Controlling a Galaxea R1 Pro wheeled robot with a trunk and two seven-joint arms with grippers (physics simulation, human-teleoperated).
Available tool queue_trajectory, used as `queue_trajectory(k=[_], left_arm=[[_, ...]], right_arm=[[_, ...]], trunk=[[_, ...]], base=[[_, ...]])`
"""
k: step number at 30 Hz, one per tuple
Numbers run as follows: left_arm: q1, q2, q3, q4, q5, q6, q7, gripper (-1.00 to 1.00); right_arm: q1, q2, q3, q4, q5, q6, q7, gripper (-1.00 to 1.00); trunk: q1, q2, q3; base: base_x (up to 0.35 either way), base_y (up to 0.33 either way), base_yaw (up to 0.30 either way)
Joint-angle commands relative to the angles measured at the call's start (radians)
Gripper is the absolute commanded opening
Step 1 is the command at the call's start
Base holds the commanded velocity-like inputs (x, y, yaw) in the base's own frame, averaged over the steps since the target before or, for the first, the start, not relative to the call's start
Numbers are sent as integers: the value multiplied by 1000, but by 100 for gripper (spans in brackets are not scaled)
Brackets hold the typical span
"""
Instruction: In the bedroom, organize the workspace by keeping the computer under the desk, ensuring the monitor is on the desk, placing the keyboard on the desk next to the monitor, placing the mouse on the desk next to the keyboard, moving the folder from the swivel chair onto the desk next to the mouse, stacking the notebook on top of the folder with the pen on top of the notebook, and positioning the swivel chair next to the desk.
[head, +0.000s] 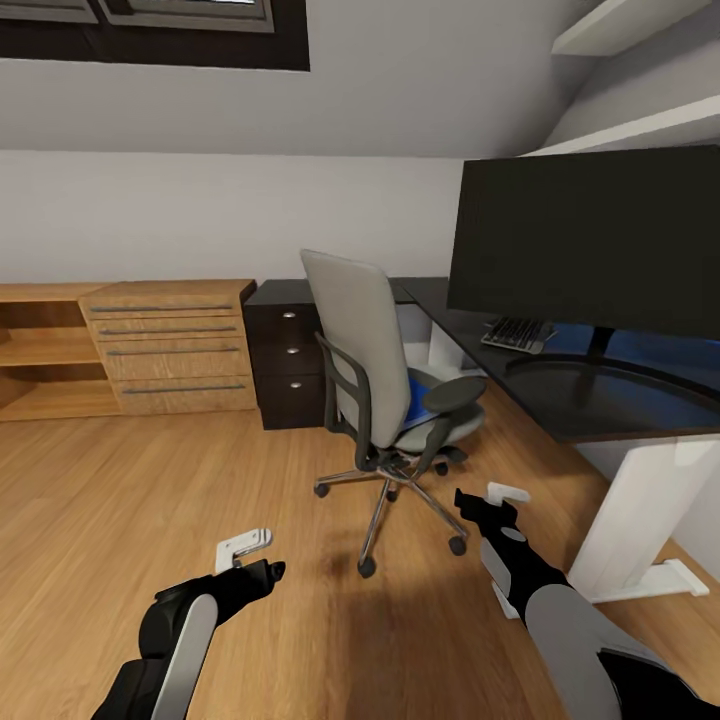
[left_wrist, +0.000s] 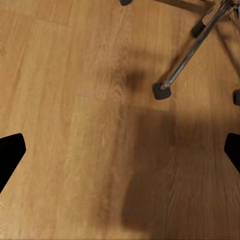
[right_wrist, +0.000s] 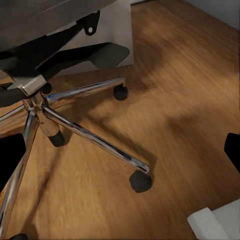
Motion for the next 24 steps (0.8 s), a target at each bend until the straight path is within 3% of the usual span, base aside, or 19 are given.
queue_trajectory(k=[1,12,24], left_arm=[[-1,0,1,-1,11,3,9,100],[-1,0,-1,-1,12,5,6,100],[0,1,0,6,11,-6,6,100]], right_arm=[[-1,1,-3,1,2,-7,-2,100],[-1,-4,-1,-21,7,-15,-1,100],[-21,-42,-4,-53,7,-14,-2,100]], trunk=[[0,0,-1],[0,0,-1],[0,0,-1]], base=[[0,0,0],[0,0,0],[0,0,0]])
